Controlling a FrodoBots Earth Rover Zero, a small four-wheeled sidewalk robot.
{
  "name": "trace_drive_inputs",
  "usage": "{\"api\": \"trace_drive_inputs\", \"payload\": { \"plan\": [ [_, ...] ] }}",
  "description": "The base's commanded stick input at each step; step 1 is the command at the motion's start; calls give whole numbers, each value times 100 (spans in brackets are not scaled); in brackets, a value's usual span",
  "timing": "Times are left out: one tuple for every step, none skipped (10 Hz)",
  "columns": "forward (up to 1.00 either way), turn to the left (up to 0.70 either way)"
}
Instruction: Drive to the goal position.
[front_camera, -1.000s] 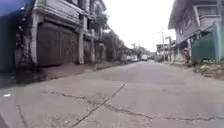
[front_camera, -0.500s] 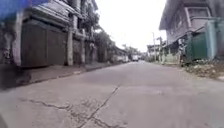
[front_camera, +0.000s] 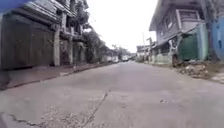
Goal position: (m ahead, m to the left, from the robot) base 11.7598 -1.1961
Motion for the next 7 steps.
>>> {"api": "trace_drive_inputs", "payload": {
  "plan": [
    [70,-35],
    [70,-35],
    [70,-35],
    [70,-35],
    [70,-35],
    [70,-35],
    [70,-8]
  ]
}}
